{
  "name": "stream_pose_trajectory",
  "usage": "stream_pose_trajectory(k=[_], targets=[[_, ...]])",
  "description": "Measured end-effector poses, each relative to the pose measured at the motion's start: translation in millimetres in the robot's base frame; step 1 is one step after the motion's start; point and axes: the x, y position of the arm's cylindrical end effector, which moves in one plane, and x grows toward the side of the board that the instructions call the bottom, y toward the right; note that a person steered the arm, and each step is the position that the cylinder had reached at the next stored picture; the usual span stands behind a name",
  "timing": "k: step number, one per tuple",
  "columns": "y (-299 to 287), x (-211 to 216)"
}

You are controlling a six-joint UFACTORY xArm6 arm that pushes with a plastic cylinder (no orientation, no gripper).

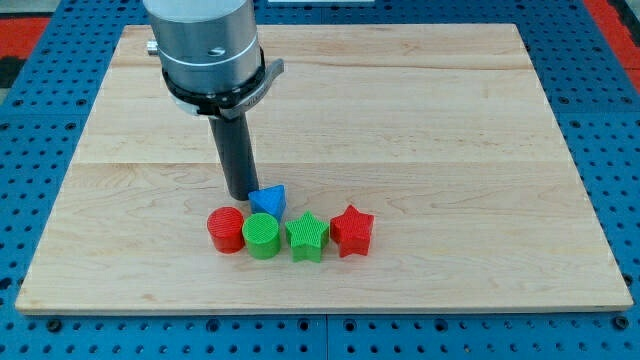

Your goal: Move the blue triangle towards the center right

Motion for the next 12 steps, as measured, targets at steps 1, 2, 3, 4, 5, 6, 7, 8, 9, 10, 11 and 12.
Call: stream_pose_trajectory(k=[1,2,3,4,5,6,7,8,9,10,11,12], targets=[[-12,2],[-27,2],[-34,13],[-33,27],[-29,27],[-15,27],[12,18],[28,3],[47,-5],[84,-19],[107,-27],[109,-27]])
